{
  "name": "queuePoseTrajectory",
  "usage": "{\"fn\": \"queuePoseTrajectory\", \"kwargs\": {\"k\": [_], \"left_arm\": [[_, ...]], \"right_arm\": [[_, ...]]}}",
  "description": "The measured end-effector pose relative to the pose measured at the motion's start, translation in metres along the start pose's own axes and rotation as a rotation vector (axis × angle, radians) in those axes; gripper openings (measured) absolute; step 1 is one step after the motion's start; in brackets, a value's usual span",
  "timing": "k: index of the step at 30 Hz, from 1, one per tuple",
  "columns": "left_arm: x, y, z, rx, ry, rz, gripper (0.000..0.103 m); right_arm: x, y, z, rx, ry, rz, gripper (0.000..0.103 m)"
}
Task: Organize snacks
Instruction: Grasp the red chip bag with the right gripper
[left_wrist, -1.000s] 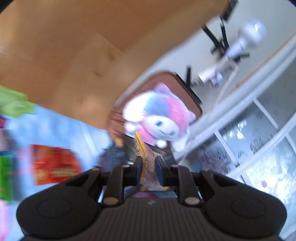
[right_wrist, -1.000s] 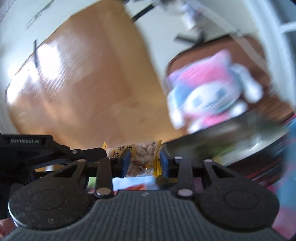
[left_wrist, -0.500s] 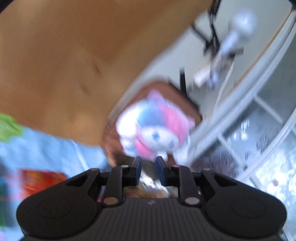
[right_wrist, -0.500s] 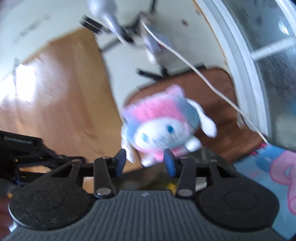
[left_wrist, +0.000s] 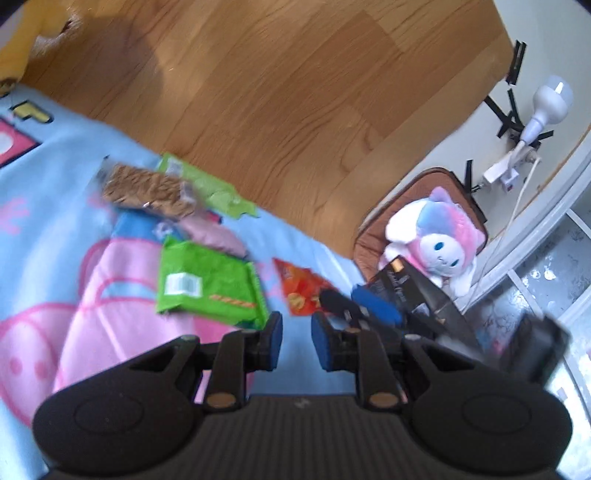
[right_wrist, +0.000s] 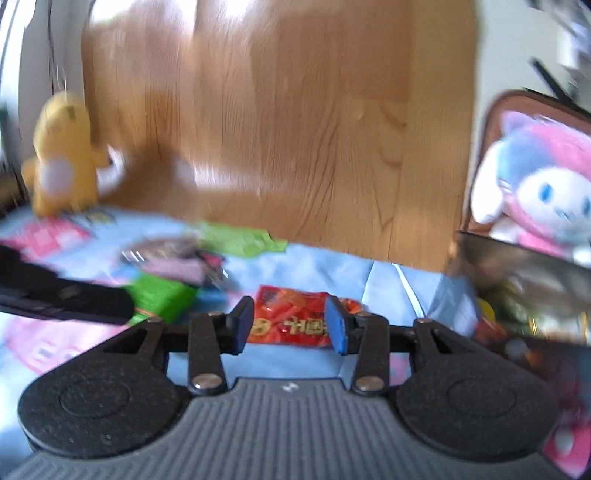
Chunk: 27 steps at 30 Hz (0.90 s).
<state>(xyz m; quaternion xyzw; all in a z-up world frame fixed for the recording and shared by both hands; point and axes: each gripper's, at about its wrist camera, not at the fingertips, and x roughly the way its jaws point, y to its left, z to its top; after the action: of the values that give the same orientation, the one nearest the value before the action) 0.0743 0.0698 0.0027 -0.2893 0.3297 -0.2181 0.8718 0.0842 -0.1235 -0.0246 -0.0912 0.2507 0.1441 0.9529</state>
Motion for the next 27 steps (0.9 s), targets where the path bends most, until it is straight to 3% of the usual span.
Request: {"fn": "queuePoseTrajectory", "kwargs": {"k": [2,5,7,10,16,21,24,27], "left_arm": [[0.002,0.009,-0.003,-0.026,0.003,-0.011,0.017],[0.005,0.013,-0.008,-0.010,0.010,-0.017,0.017],[0.004,0.014,-0.009,-0.002,0.012,-0.021,0.017],[0.001,0.016,-0.008,-0.012,0.003,-0.046,0.017],[-0.002,0.017,-0.007,-0.021,0.002,-0.063,0.017],[0.002,0.000,-0.015,0.027,0.066,-0.102,0.018],[-0.003,-0.016,-0.027,0.064,0.113,-0.128,0.022],[-0.011,-0.027,-0.045,0.068,0.184,-0.155,0.028]], "right_arm": [[0.023,-0.003,0.011,0.000,0.054,-0.009,0.055],[0.057,-0.026,0.027,0.120,0.155,-0.004,0.063],[0.076,-0.039,0.023,0.183,0.226,0.002,0.075],[0.069,-0.038,0.021,0.175,0.239,0.022,0.074],[-0.002,-0.016,-0.010,0.102,0.201,0.105,0.070],[-0.080,-0.004,-0.050,0.102,0.150,0.146,0.070],[-0.115,-0.032,-0.072,0.287,0.072,0.238,0.072],[-0.145,-0.066,-0.091,0.450,0.012,0.225,0.075]]}}
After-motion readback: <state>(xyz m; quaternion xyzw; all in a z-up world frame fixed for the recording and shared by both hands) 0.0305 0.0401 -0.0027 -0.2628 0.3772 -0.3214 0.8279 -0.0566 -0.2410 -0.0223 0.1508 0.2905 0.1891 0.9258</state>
